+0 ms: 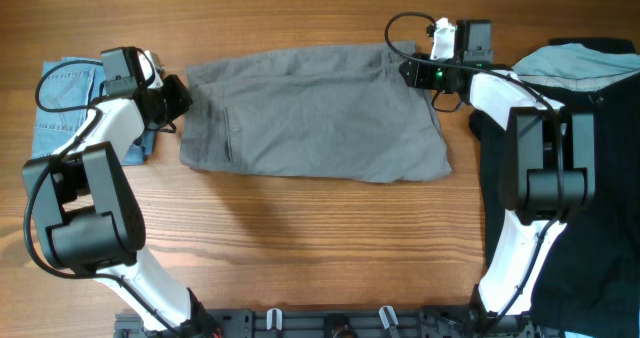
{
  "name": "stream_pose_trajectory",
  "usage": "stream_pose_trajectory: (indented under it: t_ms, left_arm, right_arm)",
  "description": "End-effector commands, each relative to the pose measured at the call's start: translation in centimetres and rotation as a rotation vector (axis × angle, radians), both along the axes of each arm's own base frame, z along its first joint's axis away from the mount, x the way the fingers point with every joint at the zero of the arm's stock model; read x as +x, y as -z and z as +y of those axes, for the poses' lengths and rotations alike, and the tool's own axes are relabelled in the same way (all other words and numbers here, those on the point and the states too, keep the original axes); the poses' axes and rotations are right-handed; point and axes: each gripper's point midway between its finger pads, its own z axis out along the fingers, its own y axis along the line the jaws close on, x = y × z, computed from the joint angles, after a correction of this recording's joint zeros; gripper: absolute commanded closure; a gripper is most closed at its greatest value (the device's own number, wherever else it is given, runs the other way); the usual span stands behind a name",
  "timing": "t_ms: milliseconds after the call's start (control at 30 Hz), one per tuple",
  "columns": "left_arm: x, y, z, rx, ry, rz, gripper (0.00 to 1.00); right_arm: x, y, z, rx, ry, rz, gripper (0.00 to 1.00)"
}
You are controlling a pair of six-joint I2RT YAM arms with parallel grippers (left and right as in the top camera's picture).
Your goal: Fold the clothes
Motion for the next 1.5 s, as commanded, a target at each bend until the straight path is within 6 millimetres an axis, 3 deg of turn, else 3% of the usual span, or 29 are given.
stream_pose_trajectory:
  t_ms: [0,133,233,367,433,667,767,800,833,867,900,933,1033,1100,1200,1233,1300,1333,1367,1400,1467]
  left_arm:
    - [0.3,-1.4,0.1,-0.007,-0.003,-0.031,0.96]
    - [0.3,-1.4,0.1,-0.008,-0.003,-0.031,0.96]
    - [0.5,-2.6,-0.5,-0.035,0.018,-0.064,0.96]
    - [1.0,-6.8,-0.8,-0.029,0.032,-0.161,0.96]
    - [1.3,-8.5,-0.7,-0.017,0.034,-0.210,0.96]
    - [3.1,-9.9,0.5,0.041,-0.004,-0.299,0.96]
    - [3.3,-9.2,0.2,0.014,-0.025,-0.286,0.96]
    - [3.3,-8.5,-0.1,0.009,-0.020,-0.270,0.88]
    - [3.2,-8.0,-0.2,0.006,-0.018,-0.257,0.63]
    - [3.1,-7.7,-0.2,0.005,-0.019,-0.244,0.40]
    - [2.8,-7.3,0.1,0.013,-0.030,-0.224,0.09]
    - [2.5,-7.0,0.4,0.018,-0.039,-0.209,0.00]
    - [0.1,-5.1,1.9,-0.003,-0.081,-0.087,0.00]
    - [-2.0,-3.9,2.2,-0.011,-0.078,0.006,0.01]
    - [-4.0,-2.6,1.5,0.007,-0.006,0.089,0.10]
    - [-4.1,-2.6,1.4,0.006,-0.004,0.094,0.18]
    - [-3.9,-2.7,1.5,0.006,-0.005,0.083,0.37]
    - [-3.5,-3.0,1.1,-0.017,0.008,0.060,0.34]
    - [-3.1,-3.4,0.5,-0.054,0.022,0.037,0.09]
    - [-2.5,-4.1,-0.2,-0.094,0.048,-0.002,0.00]
    - [-0.6,-5.6,-0.6,-0.115,0.078,-0.109,0.00]
  right_arm:
    - [0.3,-0.6,0.9,0.073,-0.021,-0.013,0.71]
    - [0.7,-3.6,-0.1,0.111,-0.011,-0.063,0.95]
    - [0.8,-6.8,-0.2,0.154,-0.032,-0.115,0.96]
    - [0.8,-11.6,-0.3,0.167,-0.033,-0.200,0.96]
    - [0.9,-12.9,-0.5,0.164,-0.021,-0.226,0.95]
    - [2.8,-13.0,-3.0,0.065,0.111,-0.284,0.96]
    - [2.9,-12.5,-3.1,0.060,0.116,-0.273,0.95]
    - [2.8,-12.3,-3.0,0.059,0.116,-0.267,0.79]
    - [2.8,-11.9,-3.0,0.059,0.116,-0.256,0.39]
    - [2.6,-11.6,-3.0,0.058,0.117,-0.240,0.13]
    - [2.3,-11.3,-3.1,0.058,0.119,-0.222,0.04]
    - [2.1,-11.0,-3.1,0.057,0.120,-0.207,0.03]
    - [-0.1,-8.7,-3.7,0.056,0.135,-0.068,0.05]
    - [-3.1,-6.2,-3.6,0.021,0.104,0.081,0.05]
    - [-7.1,-3.3,-5.6,-0.111,0.148,0.274,0.08]
    - [-8.2,-2.8,-6.0,-0.136,0.156,0.323,0.14]
    - [-9.0,-2.7,-5.7,-0.137,0.106,0.342,0.15]
    - [-9.0,-2.9,-5.1,-0.115,0.067,0.329,0.15]
    - [-8.6,-3.2,-4.3,-0.082,0.032,0.301,0.15]
    - [-7.8,-3.9,-3.5,-0.039,0.001,0.255,0.17]
    - [-4.8,-5.5,-3.2,0.043,0.086,0.158,0.26]
